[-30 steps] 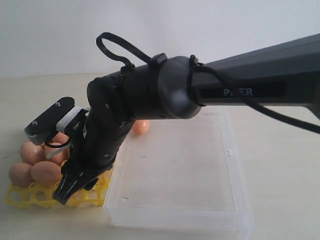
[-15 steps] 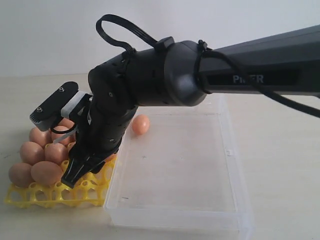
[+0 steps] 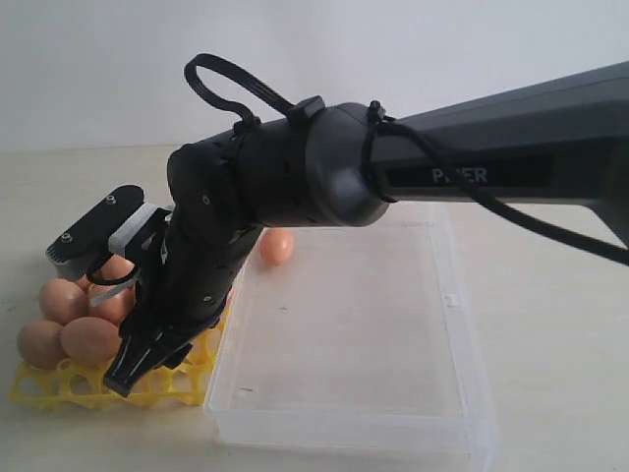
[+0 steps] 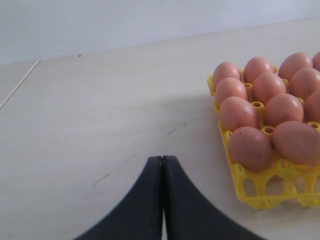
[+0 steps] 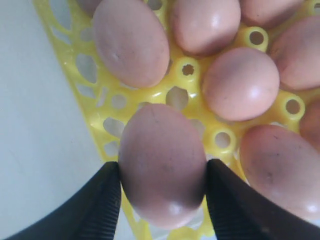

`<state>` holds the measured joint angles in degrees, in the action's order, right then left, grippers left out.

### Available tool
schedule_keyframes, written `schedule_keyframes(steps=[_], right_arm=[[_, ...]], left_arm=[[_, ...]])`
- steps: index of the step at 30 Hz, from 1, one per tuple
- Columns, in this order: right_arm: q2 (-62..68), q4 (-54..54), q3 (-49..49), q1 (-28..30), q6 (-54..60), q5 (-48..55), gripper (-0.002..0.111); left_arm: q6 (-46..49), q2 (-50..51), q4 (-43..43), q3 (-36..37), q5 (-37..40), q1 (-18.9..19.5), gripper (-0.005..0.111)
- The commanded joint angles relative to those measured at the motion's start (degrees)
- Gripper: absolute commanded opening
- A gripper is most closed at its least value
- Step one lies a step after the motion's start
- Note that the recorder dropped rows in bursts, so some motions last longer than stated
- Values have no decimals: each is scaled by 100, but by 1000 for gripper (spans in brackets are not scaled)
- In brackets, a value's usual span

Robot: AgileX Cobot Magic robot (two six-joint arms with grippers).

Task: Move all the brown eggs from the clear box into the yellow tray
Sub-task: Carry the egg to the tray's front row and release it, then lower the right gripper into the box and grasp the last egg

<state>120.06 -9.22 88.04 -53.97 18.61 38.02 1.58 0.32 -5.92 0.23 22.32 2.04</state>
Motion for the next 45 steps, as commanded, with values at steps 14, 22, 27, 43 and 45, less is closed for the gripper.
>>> schedule_keyframes(steps=[14,22,27,43,45], right_arm=[[12,-57,37,-4,135,-30,48],[12,28,37,-4,135,-30,59],[-42,275,37,-4,-8,-40,58],[-279,2581,26,1310,-3936,0,52],[-22,2570,26,1586,-4304,-222,52]], left_arm=[[-29,-32,14,-23,-52,-33,0],[-29,-32,14,-23,-52,-33,0],[-29,-32,14,-23,-52,-33,0],[-29,-32,14,-23,-52,-33,0],[-29,-32,14,-23,-52,-33,0]])
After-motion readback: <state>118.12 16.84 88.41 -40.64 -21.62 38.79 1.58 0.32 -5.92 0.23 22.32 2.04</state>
